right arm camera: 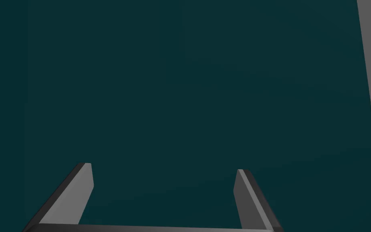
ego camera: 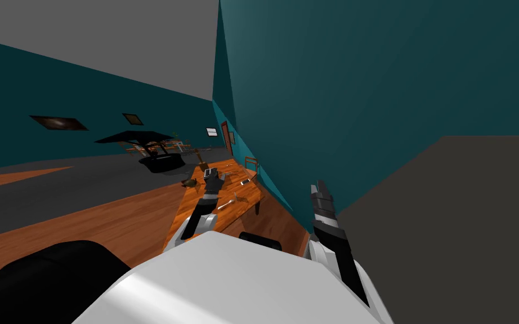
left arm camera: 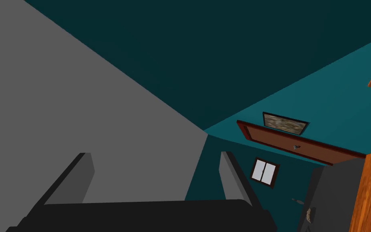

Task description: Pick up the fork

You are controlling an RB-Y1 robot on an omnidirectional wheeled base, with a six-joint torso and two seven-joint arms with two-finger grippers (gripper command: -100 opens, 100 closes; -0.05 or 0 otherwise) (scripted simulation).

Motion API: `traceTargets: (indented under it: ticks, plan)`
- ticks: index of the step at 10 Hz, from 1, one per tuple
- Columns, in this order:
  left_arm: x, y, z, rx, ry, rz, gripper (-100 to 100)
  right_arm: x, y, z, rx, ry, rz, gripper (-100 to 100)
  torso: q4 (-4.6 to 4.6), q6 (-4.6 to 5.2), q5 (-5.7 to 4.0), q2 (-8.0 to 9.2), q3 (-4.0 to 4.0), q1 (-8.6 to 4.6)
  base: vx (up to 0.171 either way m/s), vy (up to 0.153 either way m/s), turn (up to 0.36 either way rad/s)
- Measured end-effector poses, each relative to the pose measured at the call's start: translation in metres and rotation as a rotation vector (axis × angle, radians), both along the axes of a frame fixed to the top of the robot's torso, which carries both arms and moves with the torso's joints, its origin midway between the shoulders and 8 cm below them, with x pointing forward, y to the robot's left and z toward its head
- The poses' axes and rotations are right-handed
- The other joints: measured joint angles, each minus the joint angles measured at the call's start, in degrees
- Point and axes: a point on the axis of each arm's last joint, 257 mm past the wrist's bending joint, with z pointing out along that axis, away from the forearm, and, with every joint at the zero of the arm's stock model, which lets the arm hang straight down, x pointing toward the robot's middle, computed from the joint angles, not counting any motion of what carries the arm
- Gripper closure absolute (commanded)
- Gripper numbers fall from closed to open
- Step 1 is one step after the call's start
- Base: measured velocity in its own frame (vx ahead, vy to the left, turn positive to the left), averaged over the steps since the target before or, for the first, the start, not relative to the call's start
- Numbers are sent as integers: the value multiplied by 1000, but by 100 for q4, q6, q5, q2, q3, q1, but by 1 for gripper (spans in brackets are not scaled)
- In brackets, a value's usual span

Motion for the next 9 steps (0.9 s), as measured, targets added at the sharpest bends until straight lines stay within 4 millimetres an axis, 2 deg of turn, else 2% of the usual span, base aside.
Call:
traceTargets:
  ticks: [1,3,9]
  plan:
    - [6,10,-16,-4,38,7,-100,0,0,0,0,0,0,0,-1,2,0,-5,-3,0,24,-3,-90]
    - [11,19,-25,-12,75,13,-100,0,0,0,0,0,0,0,0,-2,-1,2,1,-1,0,0,0]
    - [12,21,-28,-12,79,14,-100,0,0,0,0,0,0,0,2,-2,-1,7,4,-2,-1,0,2]
